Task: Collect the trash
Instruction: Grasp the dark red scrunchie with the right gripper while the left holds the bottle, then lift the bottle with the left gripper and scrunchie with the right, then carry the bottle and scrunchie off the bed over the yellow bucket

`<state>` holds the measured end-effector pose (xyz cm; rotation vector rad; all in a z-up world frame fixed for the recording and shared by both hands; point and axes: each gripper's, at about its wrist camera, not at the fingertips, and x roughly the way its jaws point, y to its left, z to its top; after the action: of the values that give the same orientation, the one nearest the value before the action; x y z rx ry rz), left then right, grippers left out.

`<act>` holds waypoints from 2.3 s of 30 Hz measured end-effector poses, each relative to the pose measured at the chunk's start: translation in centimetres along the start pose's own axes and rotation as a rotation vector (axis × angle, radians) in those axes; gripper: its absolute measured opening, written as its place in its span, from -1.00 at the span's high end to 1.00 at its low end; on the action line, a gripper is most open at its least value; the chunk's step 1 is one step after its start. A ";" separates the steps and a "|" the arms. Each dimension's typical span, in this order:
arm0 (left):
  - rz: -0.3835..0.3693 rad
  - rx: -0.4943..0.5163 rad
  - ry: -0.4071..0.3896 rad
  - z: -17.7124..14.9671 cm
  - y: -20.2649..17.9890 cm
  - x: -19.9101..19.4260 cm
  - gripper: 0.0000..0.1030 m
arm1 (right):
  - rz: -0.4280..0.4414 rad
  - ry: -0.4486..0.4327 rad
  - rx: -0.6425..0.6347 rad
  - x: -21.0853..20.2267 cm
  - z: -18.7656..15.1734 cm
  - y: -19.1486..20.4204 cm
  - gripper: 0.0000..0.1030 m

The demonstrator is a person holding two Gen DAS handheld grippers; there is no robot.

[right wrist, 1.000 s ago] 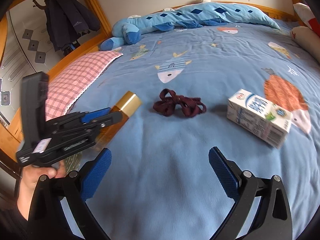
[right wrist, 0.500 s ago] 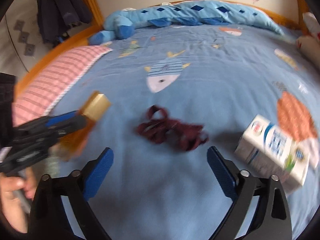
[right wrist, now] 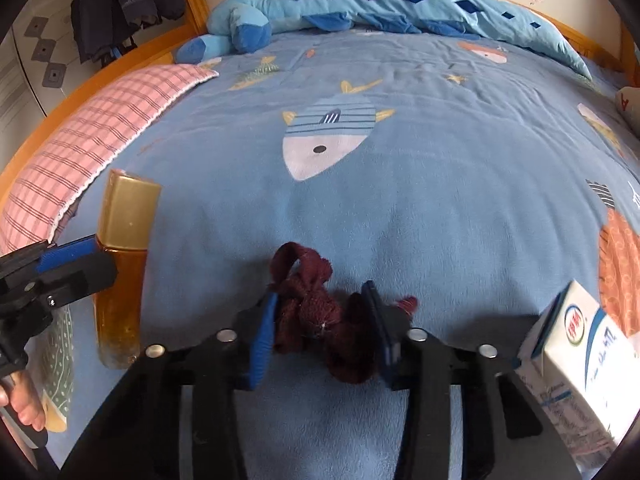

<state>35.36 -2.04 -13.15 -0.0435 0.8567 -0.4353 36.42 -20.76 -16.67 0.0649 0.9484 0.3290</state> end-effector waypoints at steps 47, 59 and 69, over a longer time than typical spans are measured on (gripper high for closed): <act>-0.044 0.056 0.080 -5.3 -1.5 -0.2 0.38 | 0.331 0.012 -0.010 -3.3 -3.6 2.9 0.51; 0.063 0.120 0.129 -6.7 -2.5 2.0 0.38 | 0.271 0.006 0.000 -4.5 -4.2 1.7 0.50; 0.027 0.105 0.100 -6.0 -3.6 -0.1 0.39 | 0.250 -0.016 0.021 -6.3 -4.8 0.5 0.50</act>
<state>29.61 -4.43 -16.25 0.0875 0.9302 -0.4591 29.06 -22.66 -14.42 0.2061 0.9297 0.5480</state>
